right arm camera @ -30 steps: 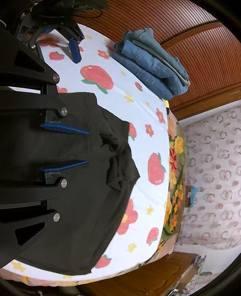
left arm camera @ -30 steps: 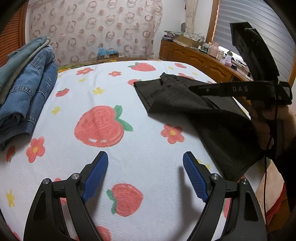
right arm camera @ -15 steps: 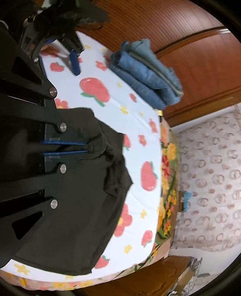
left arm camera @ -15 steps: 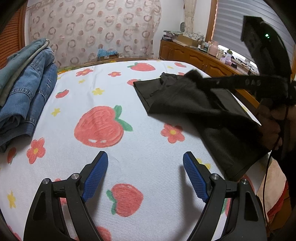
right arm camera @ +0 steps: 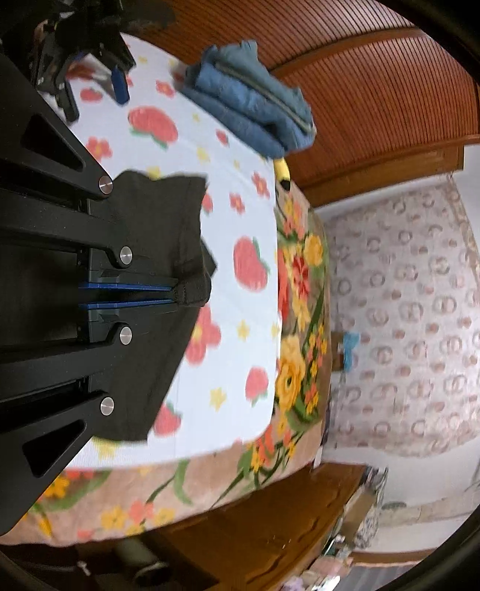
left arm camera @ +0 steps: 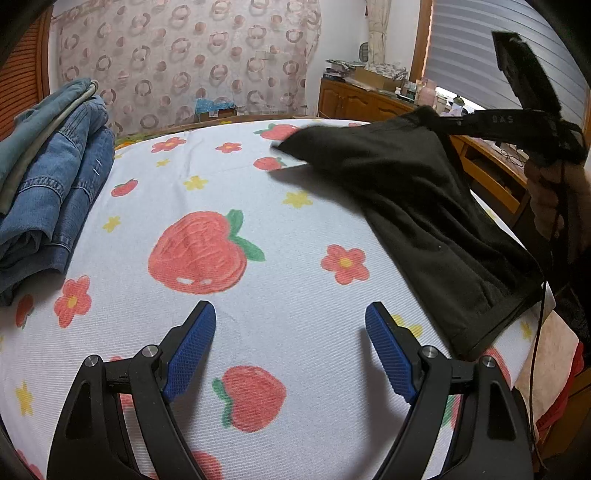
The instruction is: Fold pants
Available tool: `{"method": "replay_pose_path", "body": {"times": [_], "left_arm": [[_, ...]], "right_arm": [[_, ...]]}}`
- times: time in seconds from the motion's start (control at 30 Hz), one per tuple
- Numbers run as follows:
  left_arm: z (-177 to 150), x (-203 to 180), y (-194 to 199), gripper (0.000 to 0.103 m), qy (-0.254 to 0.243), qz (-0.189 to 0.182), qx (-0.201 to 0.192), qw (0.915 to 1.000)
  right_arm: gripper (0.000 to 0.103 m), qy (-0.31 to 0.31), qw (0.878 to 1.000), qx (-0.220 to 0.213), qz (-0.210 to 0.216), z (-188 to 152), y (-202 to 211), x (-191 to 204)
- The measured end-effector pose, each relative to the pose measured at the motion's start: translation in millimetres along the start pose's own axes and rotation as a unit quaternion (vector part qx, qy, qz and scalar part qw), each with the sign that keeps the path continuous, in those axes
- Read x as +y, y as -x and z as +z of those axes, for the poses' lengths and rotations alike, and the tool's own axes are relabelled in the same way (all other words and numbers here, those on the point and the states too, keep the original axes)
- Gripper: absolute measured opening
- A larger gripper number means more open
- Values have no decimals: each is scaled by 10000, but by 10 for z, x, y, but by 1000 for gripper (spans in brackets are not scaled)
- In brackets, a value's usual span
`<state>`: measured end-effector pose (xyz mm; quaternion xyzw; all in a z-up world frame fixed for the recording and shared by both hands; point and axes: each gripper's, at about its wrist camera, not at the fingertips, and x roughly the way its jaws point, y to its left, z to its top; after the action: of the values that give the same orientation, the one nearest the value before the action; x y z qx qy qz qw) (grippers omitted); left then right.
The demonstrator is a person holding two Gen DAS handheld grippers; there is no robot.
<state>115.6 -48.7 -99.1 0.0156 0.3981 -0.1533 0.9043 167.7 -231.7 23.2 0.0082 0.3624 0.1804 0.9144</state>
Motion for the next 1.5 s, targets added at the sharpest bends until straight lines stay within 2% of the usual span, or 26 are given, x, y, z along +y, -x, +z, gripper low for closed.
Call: {"method": "replay_pose_path", "body": {"times": [0.17,0.37,0.7,0.9,0.97,1.03,1.1,1.3,1.5], "left_arm": [[-1,-9,-1,84,6,-4,-1,10000],[2,-12,-4,84,-7,5,5,10000],[2,-16,-8,84,-37,27,16,10000],[1,-13,-13,84,-51,38,23,10000],[1,-14,-13,84,-55,39,25,10000],[2,-18,-15,84,-66,53,29,10000],[6,-26,-25,84,-92,77,41,9999],[-3,-53,-23,85,-165,119,72,9998],[-4,-122,-50,88,-341,245,158,9990]], "right_arm": [[4,-128,9993,72,-334,9,-12,-178],[4,-221,9979,141,-596,81,-42,-216],[4,-160,9950,32,-983,111,-53,-121],[5,-123,9934,121,-1134,76,-38,-118],[10,-140,9937,172,-1098,62,-28,-137],[22,-46,9918,257,-1253,59,-34,-156],[24,56,9895,324,-1404,34,-34,-157],[24,6,9943,273,-1033,-122,139,-201],[24,95,9970,225,-729,-432,442,-112]]}}
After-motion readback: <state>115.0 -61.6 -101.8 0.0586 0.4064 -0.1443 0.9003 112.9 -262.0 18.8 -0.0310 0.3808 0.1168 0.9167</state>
